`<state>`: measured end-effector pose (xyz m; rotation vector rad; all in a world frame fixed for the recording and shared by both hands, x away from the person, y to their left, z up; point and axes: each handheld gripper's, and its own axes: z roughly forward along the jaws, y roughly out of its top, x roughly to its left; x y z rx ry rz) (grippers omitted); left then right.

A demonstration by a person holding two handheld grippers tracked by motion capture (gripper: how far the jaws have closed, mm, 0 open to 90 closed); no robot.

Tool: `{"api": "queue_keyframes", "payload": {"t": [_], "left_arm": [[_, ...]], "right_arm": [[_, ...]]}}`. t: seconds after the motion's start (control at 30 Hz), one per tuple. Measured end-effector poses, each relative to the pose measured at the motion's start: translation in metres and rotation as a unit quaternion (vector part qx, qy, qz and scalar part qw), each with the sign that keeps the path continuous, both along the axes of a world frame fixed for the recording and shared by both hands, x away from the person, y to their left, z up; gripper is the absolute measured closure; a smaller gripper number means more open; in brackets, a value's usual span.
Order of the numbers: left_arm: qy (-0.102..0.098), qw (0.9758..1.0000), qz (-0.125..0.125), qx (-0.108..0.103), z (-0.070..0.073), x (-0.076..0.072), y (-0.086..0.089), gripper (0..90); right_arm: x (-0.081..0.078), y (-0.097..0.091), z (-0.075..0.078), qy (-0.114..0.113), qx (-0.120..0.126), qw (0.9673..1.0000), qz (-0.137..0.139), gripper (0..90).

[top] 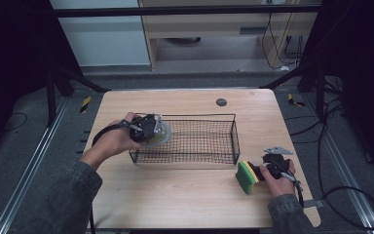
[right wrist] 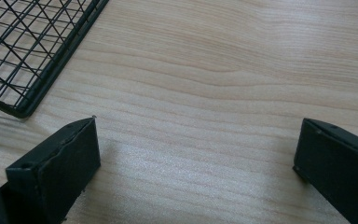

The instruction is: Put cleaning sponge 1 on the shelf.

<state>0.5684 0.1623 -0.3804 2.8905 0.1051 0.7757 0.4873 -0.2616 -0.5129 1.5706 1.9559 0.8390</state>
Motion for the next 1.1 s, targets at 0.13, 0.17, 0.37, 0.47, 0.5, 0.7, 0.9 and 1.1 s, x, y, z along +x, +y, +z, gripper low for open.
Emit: {"api": "queue_keyframes", "payload": {"t": [0.13,0.17,0.37,0.47,0.5,0.7,0.9,1.1], "left_arm": [[0.005,1.0000,0.002,-0.003,-0.004,0.002,0.000,70.0],[0.008,1.0000,0.003,-0.005,-0.005,0.002,-0.001,70.0],[0.012,0.9999,0.002,-0.002,-0.011,0.003,-0.001,70.0],[0.016,0.9998,0.003,-0.007,-0.014,0.003,-0.001,70.0],[0.016,0.9998,0.003,-0.007,-0.014,0.003,-0.001,70.0],[0.020,0.9998,0.005,-0.005,-0.017,0.004,-0.002,70.0],[0.026,0.9996,0.010,-0.005,-0.018,0.007,-0.001,69.9],[0.040,0.9990,0.016,-0.009,-0.022,0.011,-0.001,69.7]], "right_arm": [[0.000,0.000,0.000,0.000,0.000,1.0000,0.000,0.4],[0.000,0.000,0.000,0.000,0.000,1.0000,0.000,0.4],[0.000,0.000,0.000,0.000,0.000,1.0000,0.000,0.4],[0.000,0.000,0.000,0.000,0.000,1.0000,0.000,0.4],[0.000,0.000,0.000,0.000,0.000,1.0000,0.000,0.4],[0.000,0.000,0.000,0.000,0.000,1.0000,0.000,0.4],[0.000,0.000,0.000,0.000,0.000,1.0000,0.000,0.4],[0.000,0.000,0.000,0.000,0.000,1.0000,0.000,0.4]]}}
